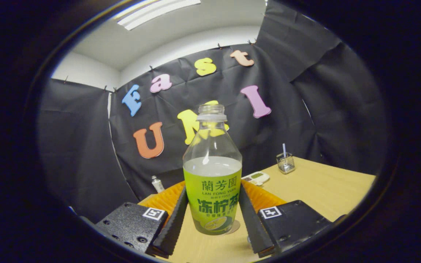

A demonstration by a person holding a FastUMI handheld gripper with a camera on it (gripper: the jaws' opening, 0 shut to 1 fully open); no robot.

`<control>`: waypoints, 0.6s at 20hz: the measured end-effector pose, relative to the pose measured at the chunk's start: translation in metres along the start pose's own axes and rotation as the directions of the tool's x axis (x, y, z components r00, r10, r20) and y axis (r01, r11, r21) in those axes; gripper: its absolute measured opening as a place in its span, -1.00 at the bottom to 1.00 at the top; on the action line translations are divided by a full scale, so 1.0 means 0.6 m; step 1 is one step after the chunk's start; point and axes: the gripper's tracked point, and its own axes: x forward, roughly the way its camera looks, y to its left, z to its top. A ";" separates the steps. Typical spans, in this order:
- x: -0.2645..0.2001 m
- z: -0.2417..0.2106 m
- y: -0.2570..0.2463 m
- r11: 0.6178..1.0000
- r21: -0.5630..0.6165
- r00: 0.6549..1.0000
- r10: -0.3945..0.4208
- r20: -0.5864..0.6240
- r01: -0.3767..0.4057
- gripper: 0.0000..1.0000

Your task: Take the bottle from table, then pour the juice into the cup, finally place the bottle on the coaster

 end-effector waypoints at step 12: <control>0.078 -0.029 0.022 0.984 -0.177 0.997 -0.017 -0.077 0.004 0.62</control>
